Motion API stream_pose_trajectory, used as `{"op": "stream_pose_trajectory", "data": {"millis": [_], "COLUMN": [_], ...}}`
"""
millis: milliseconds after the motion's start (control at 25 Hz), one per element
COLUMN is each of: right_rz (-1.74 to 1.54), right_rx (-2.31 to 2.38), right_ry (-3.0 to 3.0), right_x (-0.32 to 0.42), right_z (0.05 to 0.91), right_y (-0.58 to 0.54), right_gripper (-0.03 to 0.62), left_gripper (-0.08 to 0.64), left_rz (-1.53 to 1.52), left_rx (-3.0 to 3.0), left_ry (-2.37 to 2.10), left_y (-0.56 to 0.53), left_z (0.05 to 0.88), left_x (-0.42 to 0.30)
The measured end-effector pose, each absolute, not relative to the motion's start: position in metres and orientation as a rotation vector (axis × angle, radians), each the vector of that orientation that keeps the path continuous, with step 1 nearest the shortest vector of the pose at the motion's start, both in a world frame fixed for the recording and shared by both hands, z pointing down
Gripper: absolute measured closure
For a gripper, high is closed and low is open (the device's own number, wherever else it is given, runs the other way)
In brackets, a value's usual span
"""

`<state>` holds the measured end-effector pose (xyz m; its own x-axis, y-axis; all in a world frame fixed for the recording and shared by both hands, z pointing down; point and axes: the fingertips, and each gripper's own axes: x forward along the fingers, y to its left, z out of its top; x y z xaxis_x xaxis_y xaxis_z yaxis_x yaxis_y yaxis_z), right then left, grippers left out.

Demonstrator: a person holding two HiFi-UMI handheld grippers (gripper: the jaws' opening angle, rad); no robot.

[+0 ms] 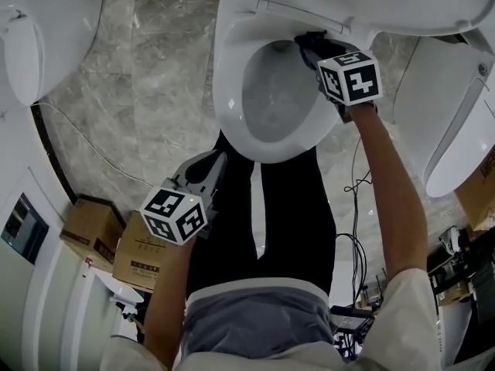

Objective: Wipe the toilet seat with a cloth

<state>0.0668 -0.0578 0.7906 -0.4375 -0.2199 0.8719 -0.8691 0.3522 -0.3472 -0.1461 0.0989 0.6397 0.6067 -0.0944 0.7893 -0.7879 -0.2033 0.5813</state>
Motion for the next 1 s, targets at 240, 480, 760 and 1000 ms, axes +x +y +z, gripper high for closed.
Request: {"op": "stream_pose_trajectory", "data": {"millis": [240, 480, 760, 1000], "right_rz": [1.162, 1.191, 1.208, 1.086], "right_rx": [1.028, 1.093, 1.177, 1.184], "right_ry": [-1.920, -1.959, -1.995, -2.022], "right_x": [0.052, 0.051, 0.056, 0.060], "right_z": [0.754, 0.707, 0.642, 0.584], "right_y": [-0.067, -0.067, -0.055, -0.034], "right_gripper": [0.482, 0.482, 0.483, 0.485], "left_gripper": [0.549, 0.549, 0.551, 0.549], "left_rz": [0.731, 0.716, 0.690, 0.684], "left_rx": [1.753, 1.849, 1.951, 1.995], "left_ry": [-0.727, -0.715, -0.702, -0.702], "left_y": [0.077, 0.046, 0.022, 0.017], "left_z": [0.614, 0.582, 0.536, 0.501], "left_x": [-0.149, -0.145, -0.137, -0.140]}}
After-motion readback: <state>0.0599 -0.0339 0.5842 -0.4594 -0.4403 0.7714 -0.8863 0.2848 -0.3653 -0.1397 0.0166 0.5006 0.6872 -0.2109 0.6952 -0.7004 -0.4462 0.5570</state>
